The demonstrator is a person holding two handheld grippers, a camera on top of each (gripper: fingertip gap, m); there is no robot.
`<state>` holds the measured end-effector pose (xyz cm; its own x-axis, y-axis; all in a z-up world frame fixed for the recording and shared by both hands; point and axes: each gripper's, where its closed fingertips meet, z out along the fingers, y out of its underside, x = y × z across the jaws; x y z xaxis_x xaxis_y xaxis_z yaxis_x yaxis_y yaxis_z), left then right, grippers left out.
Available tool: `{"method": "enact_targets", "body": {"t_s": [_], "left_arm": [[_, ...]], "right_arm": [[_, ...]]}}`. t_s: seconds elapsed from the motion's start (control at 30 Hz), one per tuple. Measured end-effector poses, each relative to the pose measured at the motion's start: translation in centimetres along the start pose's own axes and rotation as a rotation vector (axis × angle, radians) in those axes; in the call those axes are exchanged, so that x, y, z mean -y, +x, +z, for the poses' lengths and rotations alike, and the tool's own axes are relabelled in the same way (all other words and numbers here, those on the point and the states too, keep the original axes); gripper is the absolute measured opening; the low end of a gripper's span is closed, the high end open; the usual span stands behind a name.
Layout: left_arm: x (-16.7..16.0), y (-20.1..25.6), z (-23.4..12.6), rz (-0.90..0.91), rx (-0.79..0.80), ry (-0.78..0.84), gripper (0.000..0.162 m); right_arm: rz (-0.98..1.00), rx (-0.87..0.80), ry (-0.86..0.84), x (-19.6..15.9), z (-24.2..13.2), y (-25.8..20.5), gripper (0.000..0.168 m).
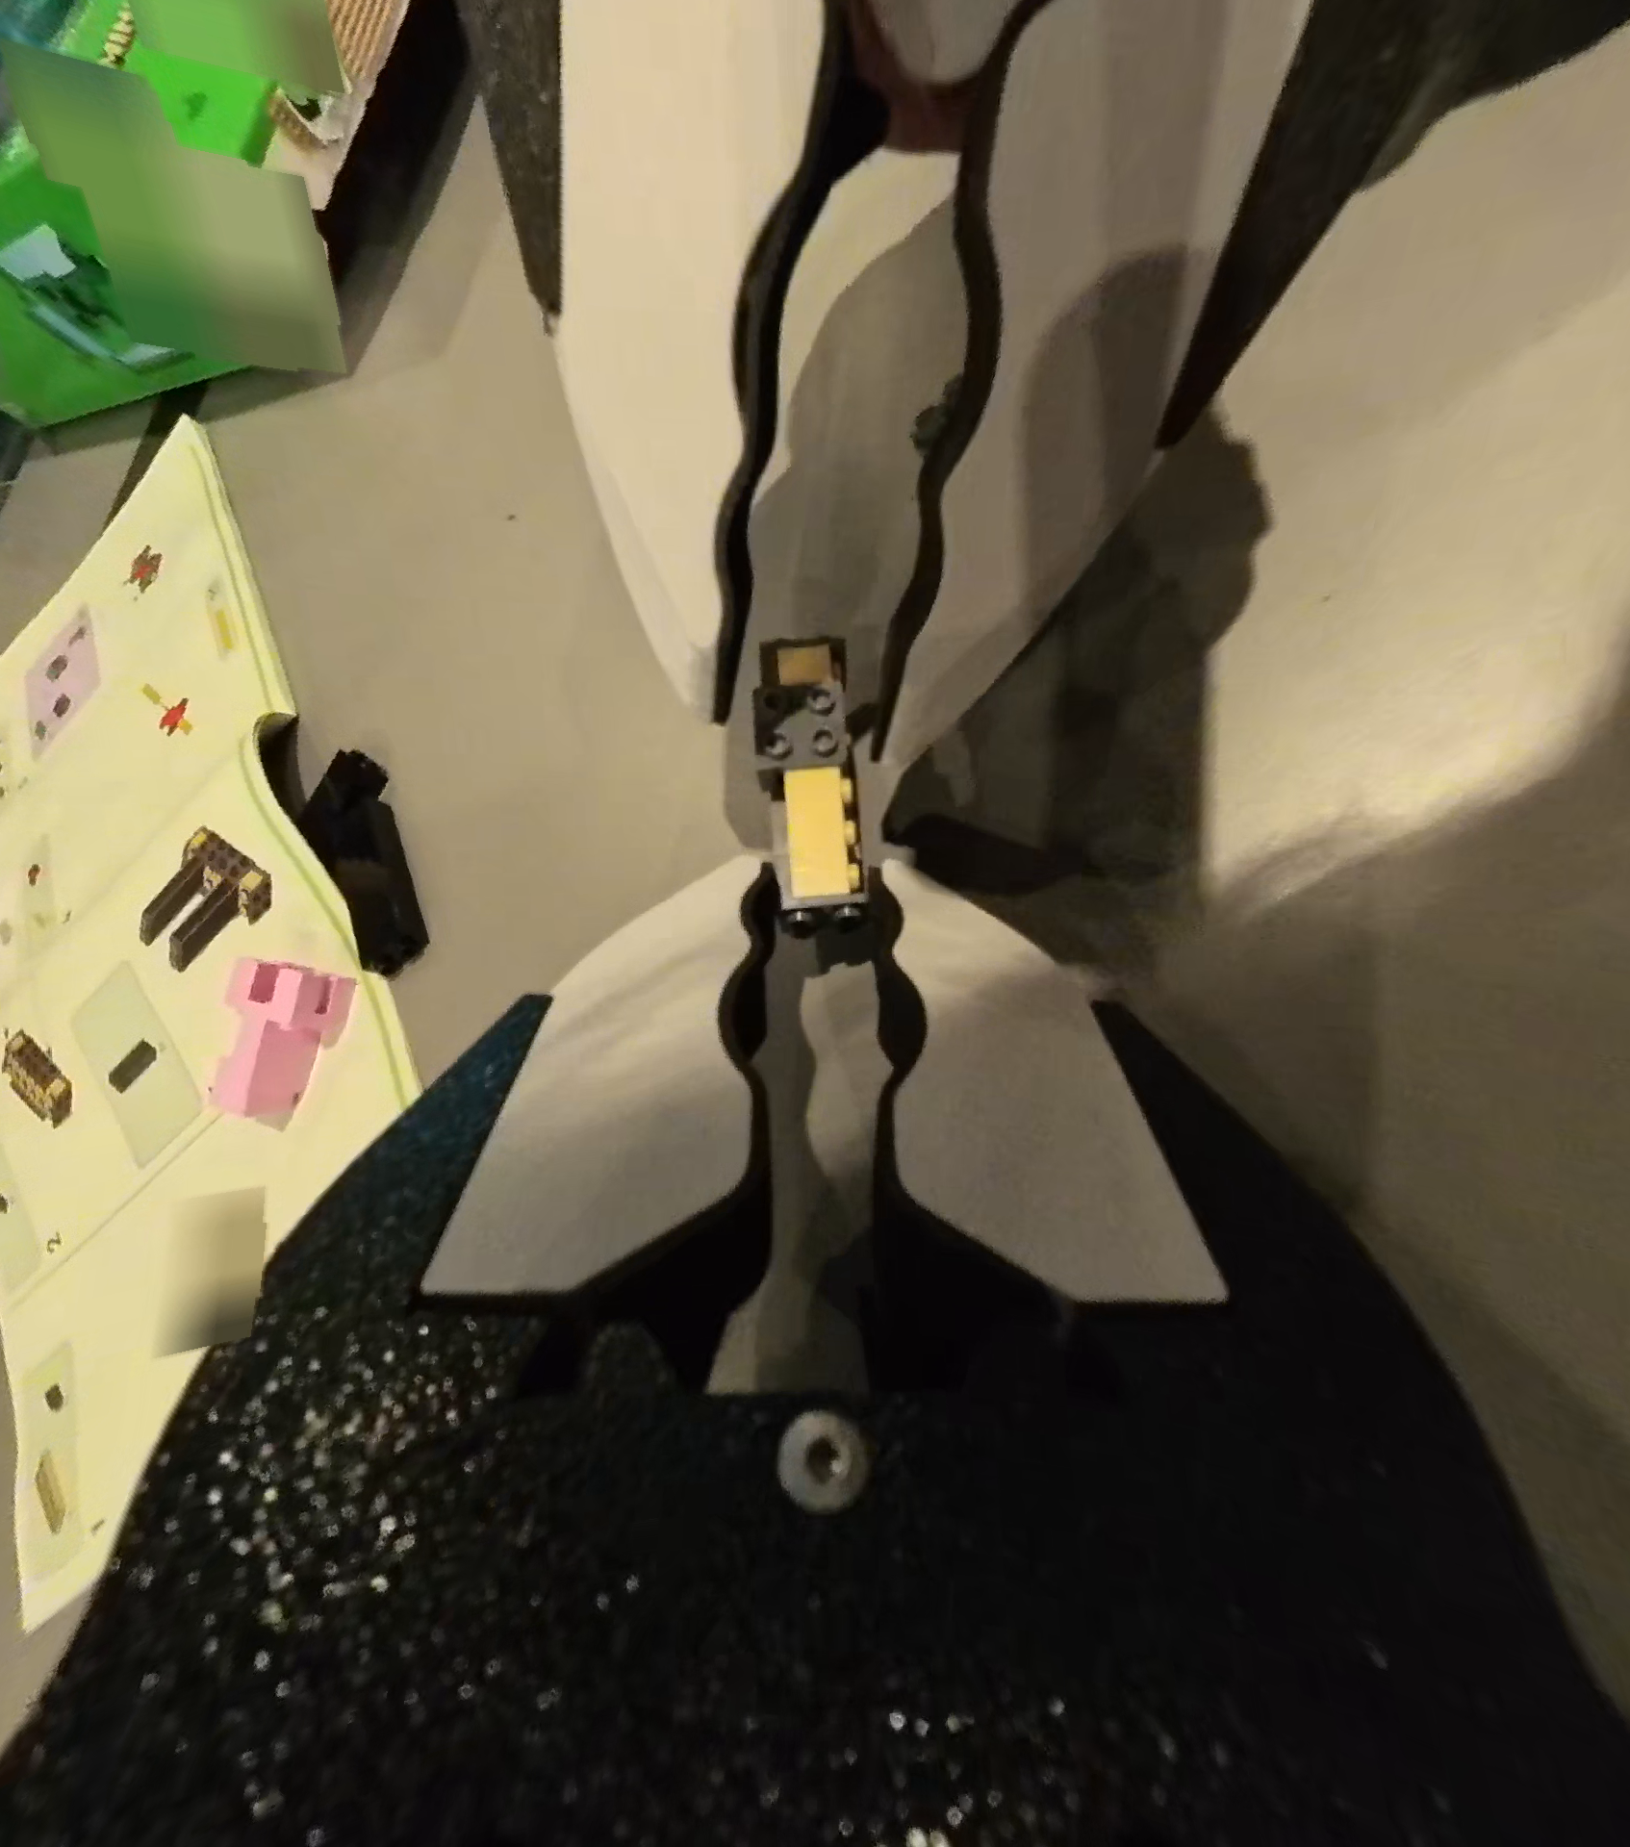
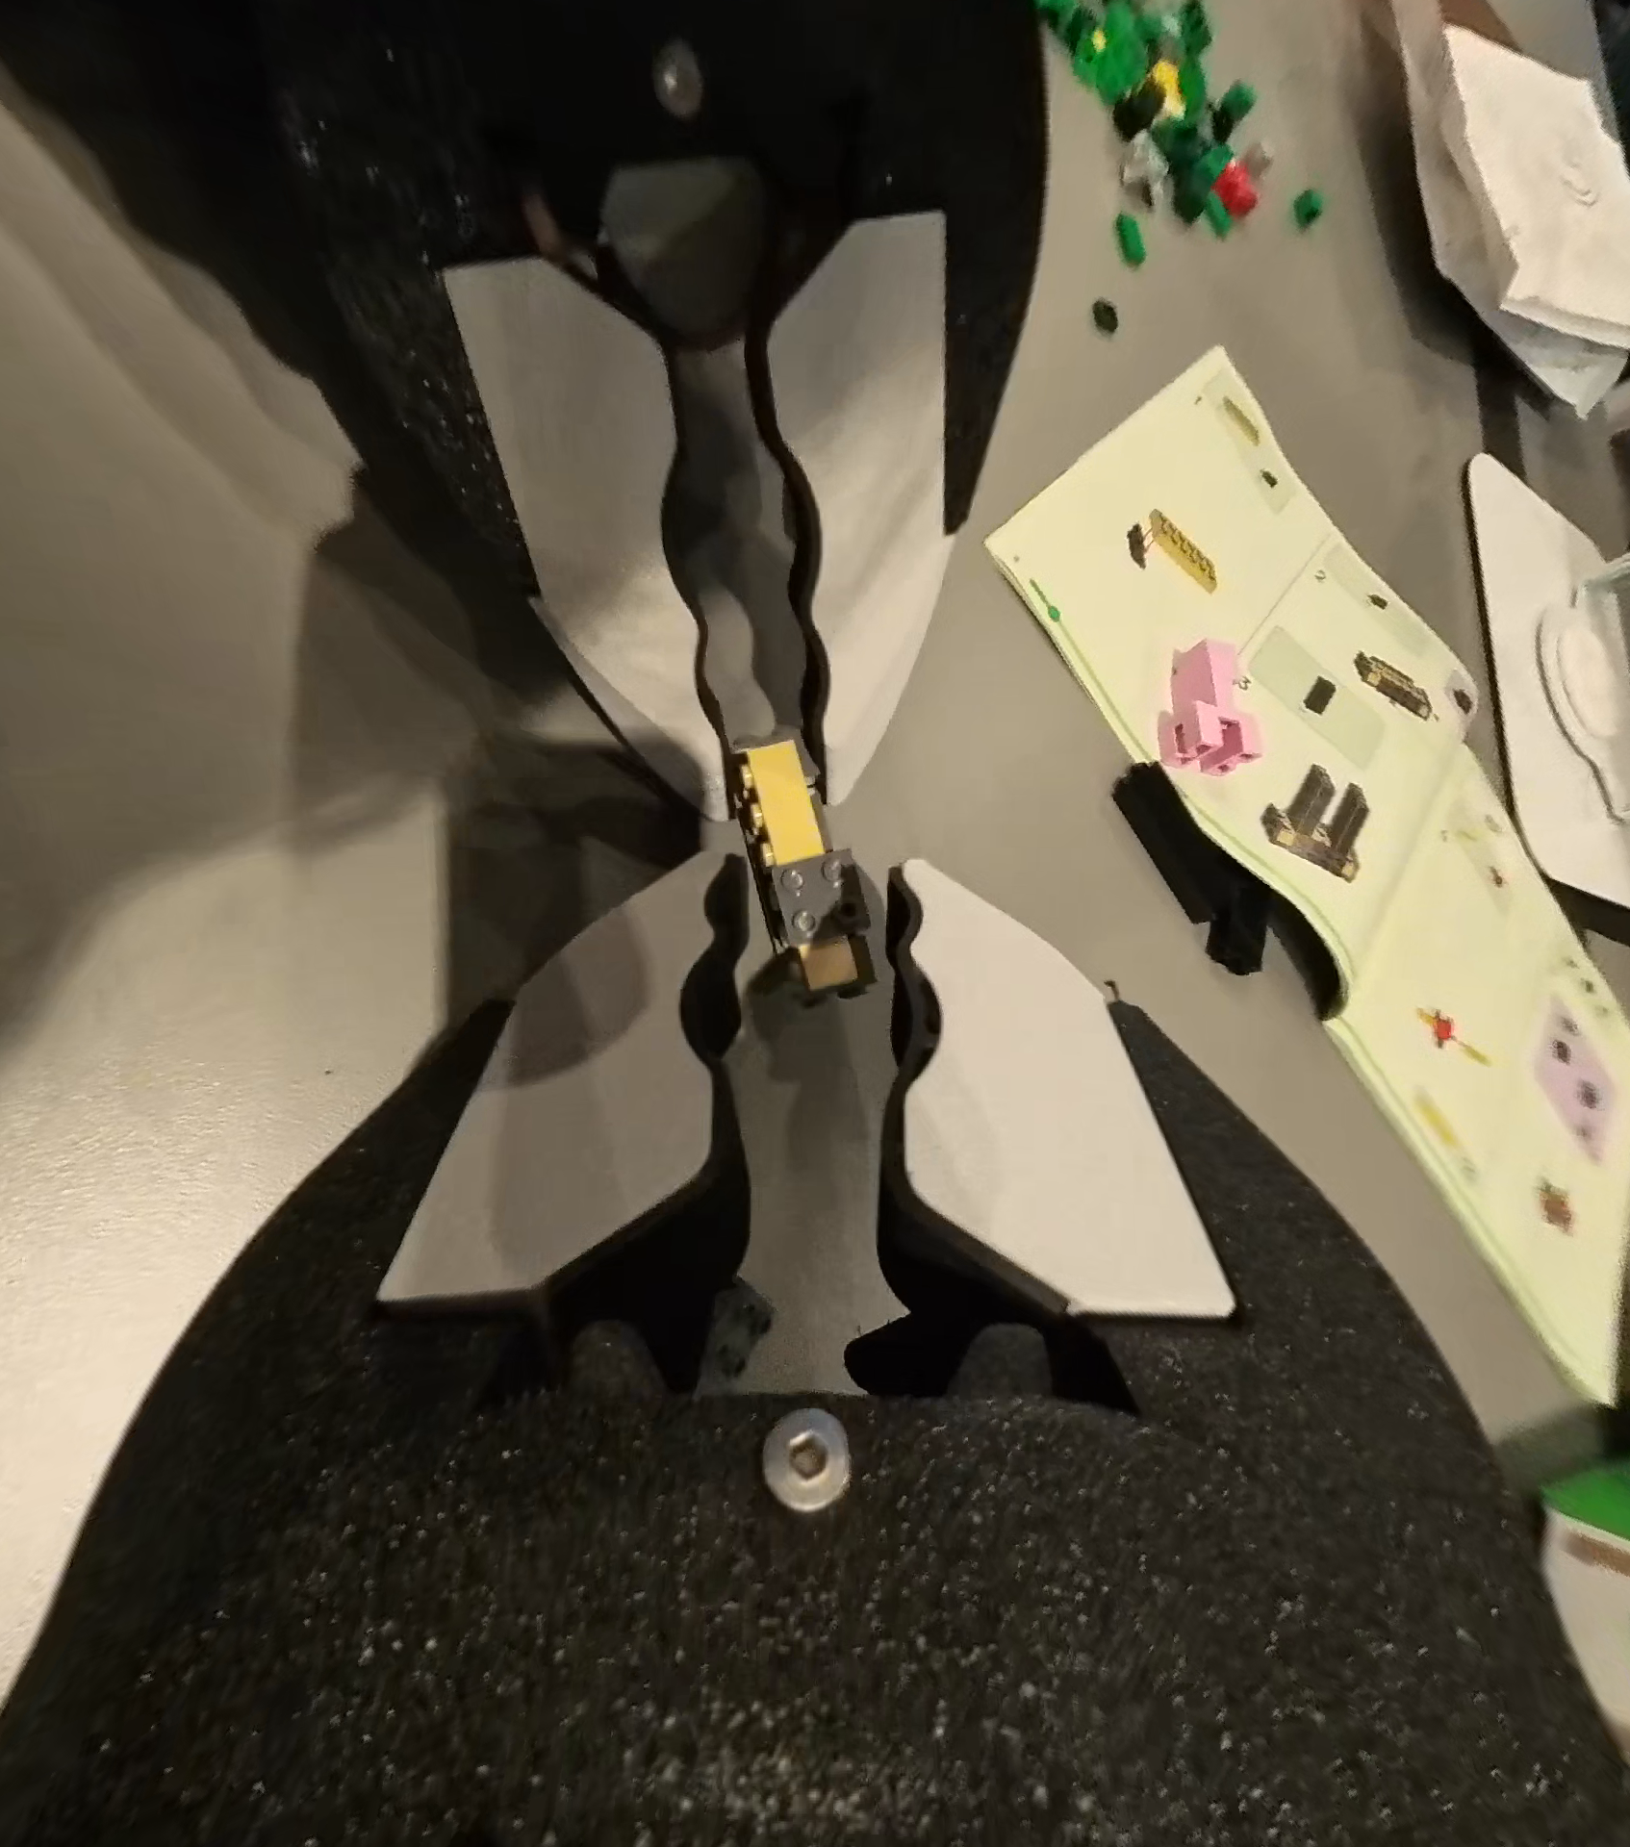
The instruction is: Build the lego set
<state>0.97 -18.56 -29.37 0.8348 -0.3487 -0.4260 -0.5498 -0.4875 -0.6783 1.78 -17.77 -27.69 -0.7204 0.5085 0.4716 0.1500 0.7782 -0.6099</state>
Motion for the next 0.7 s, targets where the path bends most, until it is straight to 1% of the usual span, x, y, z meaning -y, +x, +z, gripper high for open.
{"method": "enact_targets", "body": {"t_s": [0.07, 0.23, 0.33, 0.5, 0.7], "left_arm": [[0.0, 0.0, 0.0, -0.002, -0.016, -0.007, 0.017], [-0.2, -0.1, 0.1, -0.042, -0.074, -0.023, 0.017], [-0.3, -0.3, 0.1, -0.038, -0.079, -0.029, 0.017], [-0.4, -0.3, 0.1, -0.035, -0.081, -0.025, 0.017], [-0.4, -0.3, 0.1, -0.025, -0.080, -0.020, 0.017]], "right_arm": [[0.000, 0.020, -0.018, 0.1, 0.0, -0.2, 0.021], [0.039, 0.090, -0.095, -0.5, -0.2, -0.2, 0.022], [0.057, 0.134, -0.126, -0.8, -0.2, -0.2, 0.023], [0.039, 0.155, -0.143, -0.5, 0.3, 0.1, 0.026], [0.020, 0.193, -0.162, -0.7, 0.8, 0.1, 0.024]]}}
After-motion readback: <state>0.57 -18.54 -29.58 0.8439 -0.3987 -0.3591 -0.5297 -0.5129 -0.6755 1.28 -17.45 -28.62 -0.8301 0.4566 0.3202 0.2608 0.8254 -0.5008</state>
